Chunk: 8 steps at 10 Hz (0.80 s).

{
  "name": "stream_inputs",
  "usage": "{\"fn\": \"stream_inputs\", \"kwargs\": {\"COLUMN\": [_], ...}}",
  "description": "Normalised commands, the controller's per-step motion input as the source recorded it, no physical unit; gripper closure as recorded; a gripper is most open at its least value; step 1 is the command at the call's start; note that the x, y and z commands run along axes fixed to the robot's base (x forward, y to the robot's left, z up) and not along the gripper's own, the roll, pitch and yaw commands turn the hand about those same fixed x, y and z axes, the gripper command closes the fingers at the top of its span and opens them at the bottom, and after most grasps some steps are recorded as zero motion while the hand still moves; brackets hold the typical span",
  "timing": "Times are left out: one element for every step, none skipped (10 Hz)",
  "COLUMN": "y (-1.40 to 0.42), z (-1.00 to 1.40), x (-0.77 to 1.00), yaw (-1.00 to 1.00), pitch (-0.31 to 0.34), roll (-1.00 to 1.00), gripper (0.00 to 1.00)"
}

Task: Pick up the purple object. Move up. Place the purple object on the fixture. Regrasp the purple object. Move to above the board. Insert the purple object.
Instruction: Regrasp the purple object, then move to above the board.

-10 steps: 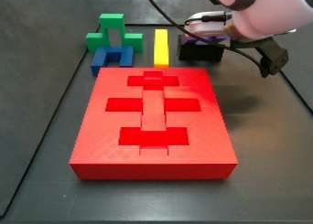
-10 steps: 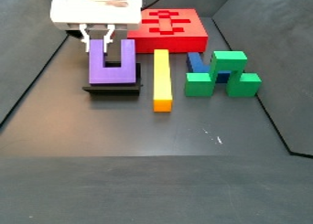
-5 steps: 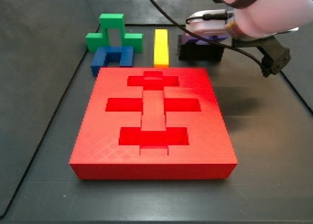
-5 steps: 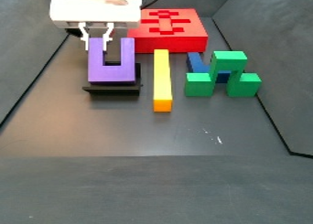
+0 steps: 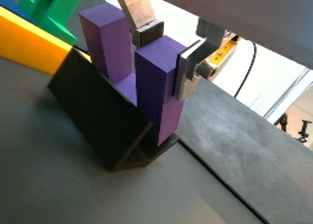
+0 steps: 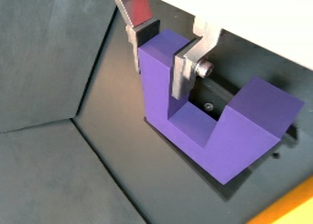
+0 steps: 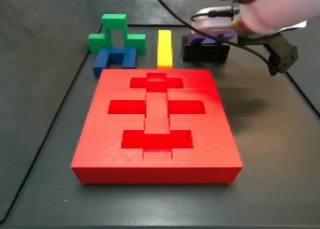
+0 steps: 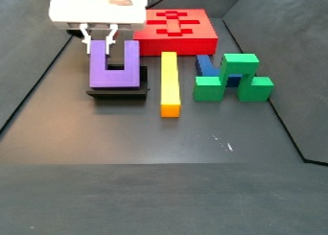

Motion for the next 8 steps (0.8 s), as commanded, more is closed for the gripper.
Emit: {"fn": "stream_inputs", "kwargs": {"y": [0.0, 0.0, 0.0, 0.02, 0.03, 0.03, 0.02, 0.01], "z": [0.0, 0.0, 1.4, 1.4, 1.4, 1.4, 1.4, 1.4], "x": [0.0, 0.0, 0.0, 0.02, 0.0, 0.0, 0.01, 0.01], "yaw": [0.0, 0.0, 0.0, 0.04, 0.03, 0.02, 0.01, 0.01], "pitch": [0.0, 0.0, 0.0, 0.011, 0.006, -0.009, 0.01, 0.011], "roll": [0.0, 0.0, 0.0, -0.04, -0.09, -0.04, -0.01, -0.01], "gripper": [1.0, 1.0, 1.0, 1.0, 1.0, 1.0, 1.0, 1.0]}}
